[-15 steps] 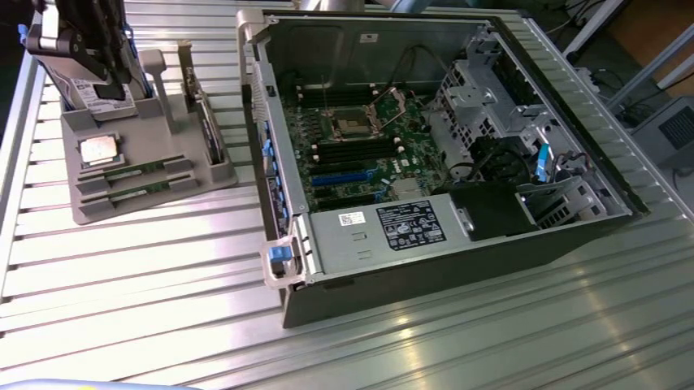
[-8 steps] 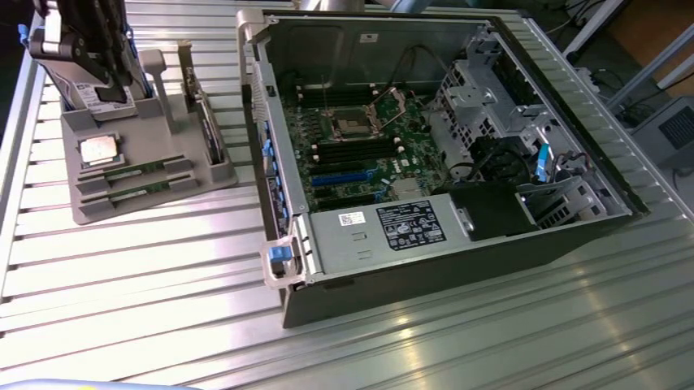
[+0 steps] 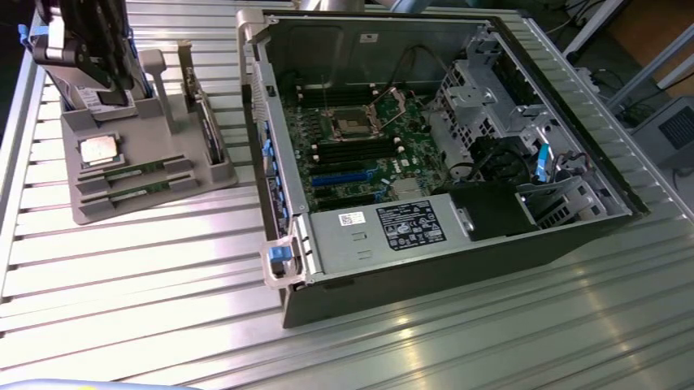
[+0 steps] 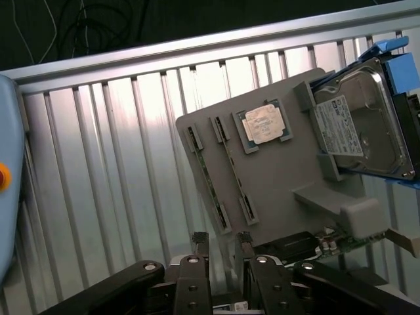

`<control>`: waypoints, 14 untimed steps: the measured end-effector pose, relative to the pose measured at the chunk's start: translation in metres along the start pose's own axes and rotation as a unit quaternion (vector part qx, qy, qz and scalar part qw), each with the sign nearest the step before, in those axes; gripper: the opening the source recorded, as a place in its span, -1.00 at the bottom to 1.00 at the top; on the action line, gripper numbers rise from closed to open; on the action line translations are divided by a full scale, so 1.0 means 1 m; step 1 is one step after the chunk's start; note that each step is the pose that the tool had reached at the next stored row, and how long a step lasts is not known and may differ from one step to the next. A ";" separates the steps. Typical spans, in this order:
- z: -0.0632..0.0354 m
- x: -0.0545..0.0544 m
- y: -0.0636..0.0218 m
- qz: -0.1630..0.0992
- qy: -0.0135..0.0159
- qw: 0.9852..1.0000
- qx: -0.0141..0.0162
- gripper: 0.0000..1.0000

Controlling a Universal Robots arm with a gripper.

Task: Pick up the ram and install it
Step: 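Pick up the ram and move it above insertion slot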

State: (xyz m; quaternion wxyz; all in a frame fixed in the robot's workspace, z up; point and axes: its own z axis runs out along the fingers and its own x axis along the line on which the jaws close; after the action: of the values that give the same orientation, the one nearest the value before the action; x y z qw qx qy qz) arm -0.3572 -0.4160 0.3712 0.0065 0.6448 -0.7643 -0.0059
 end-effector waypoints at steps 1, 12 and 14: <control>0.0007 0.000 0.0000 0.000 0.000 1.000 0.000 -0.40; 0.0074 0.000 -0.0001 0.000 0.000 1.000 0.000 -0.40; 0.0089 0.000 -0.0002 0.000 0.000 1.000 0.000 -0.40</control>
State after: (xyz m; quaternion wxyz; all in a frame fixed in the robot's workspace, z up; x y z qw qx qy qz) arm -0.3572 -0.4160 0.3624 0.0065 0.6448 -0.7643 -0.0059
